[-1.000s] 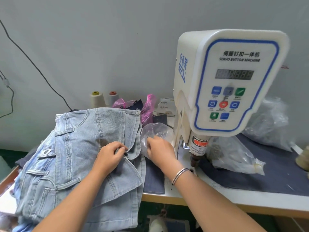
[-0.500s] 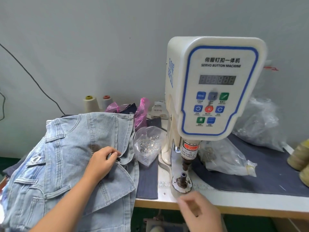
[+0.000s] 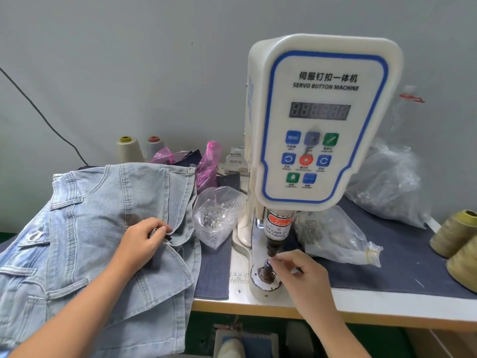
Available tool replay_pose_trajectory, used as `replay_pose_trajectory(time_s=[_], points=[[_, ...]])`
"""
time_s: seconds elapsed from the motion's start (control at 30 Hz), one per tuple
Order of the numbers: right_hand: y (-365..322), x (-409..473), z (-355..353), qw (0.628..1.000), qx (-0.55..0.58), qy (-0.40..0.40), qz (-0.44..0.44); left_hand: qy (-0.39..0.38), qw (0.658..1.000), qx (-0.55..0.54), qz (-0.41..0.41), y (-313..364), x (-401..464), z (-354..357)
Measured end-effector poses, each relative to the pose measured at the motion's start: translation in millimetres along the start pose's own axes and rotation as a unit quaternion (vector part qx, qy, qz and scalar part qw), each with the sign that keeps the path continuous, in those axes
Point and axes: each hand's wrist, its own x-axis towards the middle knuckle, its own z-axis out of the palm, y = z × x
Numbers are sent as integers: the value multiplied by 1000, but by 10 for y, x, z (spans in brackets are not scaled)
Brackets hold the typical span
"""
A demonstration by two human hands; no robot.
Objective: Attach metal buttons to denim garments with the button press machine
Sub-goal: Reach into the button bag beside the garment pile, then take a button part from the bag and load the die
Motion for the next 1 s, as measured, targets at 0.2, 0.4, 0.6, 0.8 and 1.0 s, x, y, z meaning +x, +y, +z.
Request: replay_pose_trajectory(time_s=[0.2, 0.4, 0.6, 0.8, 1.0], points=[[-15, 68, -57, 987, -139, -15, -84, 3, 1000, -2, 5, 22, 0, 17], [-78, 102, -77, 972, -199, -33, -120, -1, 1000, -5, 7, 8, -6, 16], [-80, 118, -96, 956, -241, -33, -162, -1, 1000, -12, 6, -3, 7, 18], [-72, 86, -152, 941, -287, -42, -175, -3, 1000, -19, 0, 1, 8, 14], [-54, 75, -379, 965, -223, 23, -139, -1, 1000, -20, -4, -19, 11, 37]])
